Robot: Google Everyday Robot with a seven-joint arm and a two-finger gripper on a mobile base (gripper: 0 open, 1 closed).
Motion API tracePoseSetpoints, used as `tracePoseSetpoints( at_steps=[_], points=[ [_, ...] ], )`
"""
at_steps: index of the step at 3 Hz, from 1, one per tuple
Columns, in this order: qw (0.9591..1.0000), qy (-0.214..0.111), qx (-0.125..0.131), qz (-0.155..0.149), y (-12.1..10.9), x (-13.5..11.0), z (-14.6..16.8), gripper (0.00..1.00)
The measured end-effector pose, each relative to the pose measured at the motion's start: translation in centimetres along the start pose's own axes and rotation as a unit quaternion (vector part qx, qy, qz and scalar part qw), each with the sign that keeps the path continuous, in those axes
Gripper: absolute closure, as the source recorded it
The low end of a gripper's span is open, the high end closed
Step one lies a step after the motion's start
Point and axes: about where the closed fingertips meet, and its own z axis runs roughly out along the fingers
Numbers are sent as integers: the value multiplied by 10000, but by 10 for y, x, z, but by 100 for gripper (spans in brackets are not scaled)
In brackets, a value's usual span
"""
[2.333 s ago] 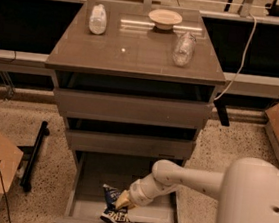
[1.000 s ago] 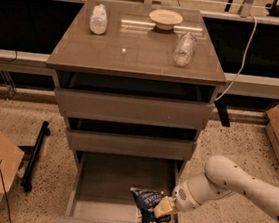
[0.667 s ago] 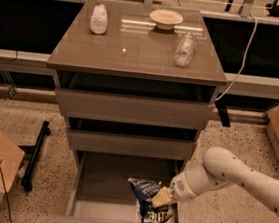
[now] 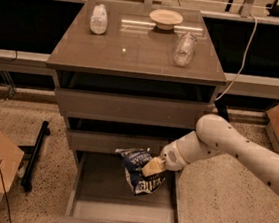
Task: Pick blue chip bag from bottom drawer and place on counter
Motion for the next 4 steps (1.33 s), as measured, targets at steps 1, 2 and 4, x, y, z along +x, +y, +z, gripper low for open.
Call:
tracePoseSetpoints(
  at_steps=[1, 2, 4],
  points=[
    [9968, -270, 347, -675, 39, -34, -47, 100],
    [9881, -471, 784, -1240, 87, -50, -103, 100],
    [9703, -833, 1123, -1972, 156, -83, -175, 100]
  ],
)
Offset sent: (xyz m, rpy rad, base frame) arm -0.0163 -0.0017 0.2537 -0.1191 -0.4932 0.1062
